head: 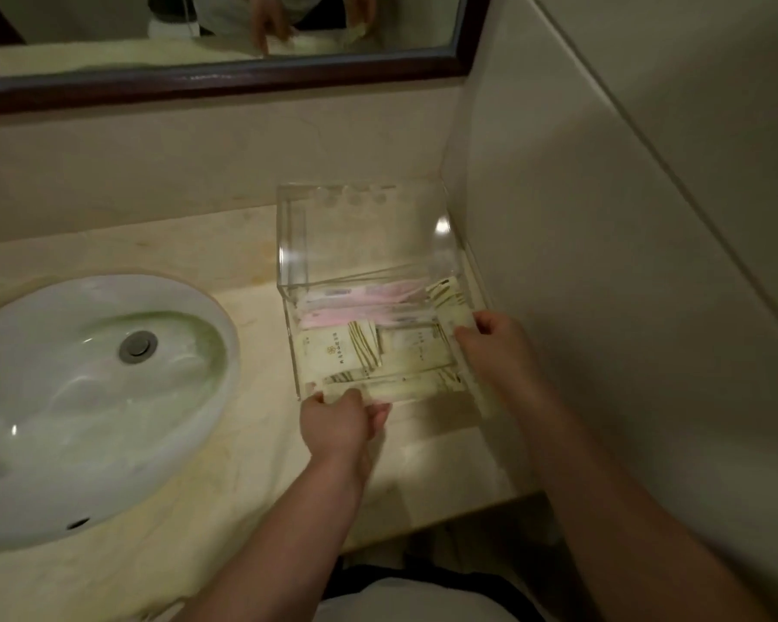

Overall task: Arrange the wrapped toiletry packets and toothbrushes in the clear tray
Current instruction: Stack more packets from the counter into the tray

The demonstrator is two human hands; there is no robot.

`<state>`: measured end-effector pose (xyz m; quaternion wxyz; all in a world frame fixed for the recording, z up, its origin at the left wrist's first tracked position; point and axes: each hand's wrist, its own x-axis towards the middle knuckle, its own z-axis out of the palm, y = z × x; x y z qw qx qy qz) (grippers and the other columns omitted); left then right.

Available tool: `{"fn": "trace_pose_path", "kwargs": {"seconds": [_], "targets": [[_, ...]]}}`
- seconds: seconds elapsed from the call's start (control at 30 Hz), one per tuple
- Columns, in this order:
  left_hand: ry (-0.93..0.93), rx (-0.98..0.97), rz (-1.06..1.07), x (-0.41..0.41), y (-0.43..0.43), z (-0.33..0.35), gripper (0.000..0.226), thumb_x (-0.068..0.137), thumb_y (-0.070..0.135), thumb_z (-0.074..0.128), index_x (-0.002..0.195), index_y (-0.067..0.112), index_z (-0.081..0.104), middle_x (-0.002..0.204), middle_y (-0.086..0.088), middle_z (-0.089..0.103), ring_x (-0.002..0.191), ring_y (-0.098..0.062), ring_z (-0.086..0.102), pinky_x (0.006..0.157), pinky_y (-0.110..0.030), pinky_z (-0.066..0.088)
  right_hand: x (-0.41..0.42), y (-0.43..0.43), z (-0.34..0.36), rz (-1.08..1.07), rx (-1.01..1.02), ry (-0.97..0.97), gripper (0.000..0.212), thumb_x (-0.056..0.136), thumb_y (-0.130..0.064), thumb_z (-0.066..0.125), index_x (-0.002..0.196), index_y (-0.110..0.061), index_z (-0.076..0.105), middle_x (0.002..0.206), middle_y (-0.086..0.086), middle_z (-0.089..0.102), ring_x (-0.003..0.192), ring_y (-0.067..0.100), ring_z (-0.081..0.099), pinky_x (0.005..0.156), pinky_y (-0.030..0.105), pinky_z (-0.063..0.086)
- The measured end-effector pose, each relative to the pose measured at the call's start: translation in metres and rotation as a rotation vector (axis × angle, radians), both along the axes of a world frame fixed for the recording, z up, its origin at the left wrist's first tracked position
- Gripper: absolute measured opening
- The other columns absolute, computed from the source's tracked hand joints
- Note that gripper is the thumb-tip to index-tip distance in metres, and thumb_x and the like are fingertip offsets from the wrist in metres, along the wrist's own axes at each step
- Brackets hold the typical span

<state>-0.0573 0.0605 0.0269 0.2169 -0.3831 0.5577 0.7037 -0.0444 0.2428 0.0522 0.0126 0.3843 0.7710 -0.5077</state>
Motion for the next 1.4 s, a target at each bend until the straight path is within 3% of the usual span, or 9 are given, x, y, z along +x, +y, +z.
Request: {"fn": "trace_pose_path", "kwargs": {"seconds": [0.2, 0.33, 0.43, 0.57, 0.67, 0.87, 1.0, 1.1, 1.4], "targets": [[-0.013, -0.04, 0.11, -0.011, 0.016, -0.002, 0.048, 0.084, -0.009, 0.045, 0.128, 0.008, 0.047, 0.106, -0.023, 0.066, 0.058, -0.029, 0.071, 0.05, -0.029, 0.058, -0.01, -0.001, -0.009, 0.258, 0.176, -0.102, 0.016, 0.083, -0.021, 0.053, 0.087, -0.023, 0.069, 0.08, -0.003, 0.069, 0.074, 0.018, 0.065, 0.058, 0.026, 0.043], [0.003, -0.082, 0.056, -0.012, 0.011, 0.009, 0.04, 0.086, -0.007, 0.042, 0.116, 0.018, 0.051, 0.097, -0.018, 0.065, 0.061, -0.031, 0.069, 0.056, -0.03, 0.059, -0.011, -0.001, -0.008, 0.415, 0.34, -0.144, 0.016, 0.085, -0.02, 0.047, 0.094, -0.018, 0.061, 0.089, 0.004, 0.066, 0.079, 0.025, 0.06, 0.064, 0.029, 0.039], [-0.018, -0.068, 0.007, -0.012, 0.0, 0.014, 0.019, 0.09, -0.004, 0.05, 0.1, 0.008, 0.061, 0.088, -0.018, 0.068, 0.06, -0.027, 0.071, 0.061, -0.031, 0.061, -0.007, 0.003, -0.007, 0.455, 0.349, -0.101, 0.018, 0.084, -0.03, 0.056, 0.1, -0.021, 0.059, 0.098, 0.002, 0.064, 0.083, 0.02, 0.058, 0.068, 0.028, 0.038], [-0.067, -0.001, -0.124, -0.02, -0.014, 0.017, 0.018, 0.087, -0.008, 0.054, 0.103, -0.009, 0.061, 0.095, -0.026, 0.069, 0.059, -0.021, 0.072, 0.055, -0.024, 0.059, 0.004, 0.009, -0.008, 0.567, 0.308, -0.183, 0.071, 0.066, -0.053, 0.077, 0.127, -0.025, 0.053, 0.112, -0.005, 0.053, 0.097, 0.015, 0.055, 0.077, 0.028, 0.041], [-0.076, 0.012, -0.26, -0.026, -0.02, 0.024, 0.015, 0.083, -0.015, 0.056, 0.097, -0.013, 0.061, 0.101, -0.029, 0.065, 0.071, -0.028, 0.072, 0.057, -0.023, 0.06, 0.008, 0.012, -0.012, 0.603, 0.275, -0.181, 0.063, 0.064, -0.047, 0.08, 0.119, -0.023, 0.059, 0.106, -0.004, 0.06, 0.093, 0.016, 0.059, 0.07, 0.026, 0.04], [-0.008, -0.178, -0.585, -0.035, -0.03, 0.026, 0.006, 0.091, 0.008, 0.059, 0.087, 0.003, 0.06, 0.069, -0.01, 0.059, 0.051, -0.019, 0.066, 0.044, -0.023, 0.053, 0.006, 0.011, -0.008, 0.366, 0.059, -0.016, 0.004, 0.083, -0.019, 0.071, 0.086, -0.02, 0.068, 0.075, -0.003, 0.068, 0.062, 0.008, 0.061, 0.058, 0.025, 0.044], [0.103, -0.424, -0.733, -0.037, -0.039, 0.016, 0.016, 0.089, 0.019, 0.062, 0.081, 0.006, 0.064, 0.059, -0.007, 0.057, 0.042, -0.017, 0.054, 0.046, -0.025, 0.046, 0.006, 0.008, -0.01, 0.28, 0.016, -0.112, 0.008, 0.087, -0.02, 0.067, 0.079, -0.019, 0.068, 0.07, 0.0, 0.068, 0.052, 0.007, 0.054, 0.053, 0.023, 0.042], [0.188, -0.568, -0.768, -0.036, -0.039, 0.011, 0.023, 0.084, 0.02, 0.061, 0.072, 0.0, 0.065, 0.062, -0.012, 0.058, 0.057, -0.028, 0.056, 0.06, -0.037, 0.048, 0.007, 0.004, -0.016, 0.224, -0.015, -0.157, 0.004, 0.085, -0.017, 0.067, 0.081, -0.017, 0.069, 0.069, 0.0, 0.067, 0.053, 0.01, 0.055, 0.052, 0.023, 0.042], [0.315, -0.43, -0.938, -0.034, -0.035, 0.027, 0.009, 0.078, 0.017, 0.071, 0.087, 0.017, 0.069, 0.076, -0.004, 0.071, 0.065, -0.018, 0.064, 0.067, -0.03, 0.048, 0.009, 0.001, -0.004, -0.08, -0.293, 0.081, 0.018, 0.083, -0.031, 0.072, 0.081, -0.013, 0.071, 0.073, 0.012, 0.062, 0.052, 0.015, 0.046, 0.047, 0.027, 0.032]]}}
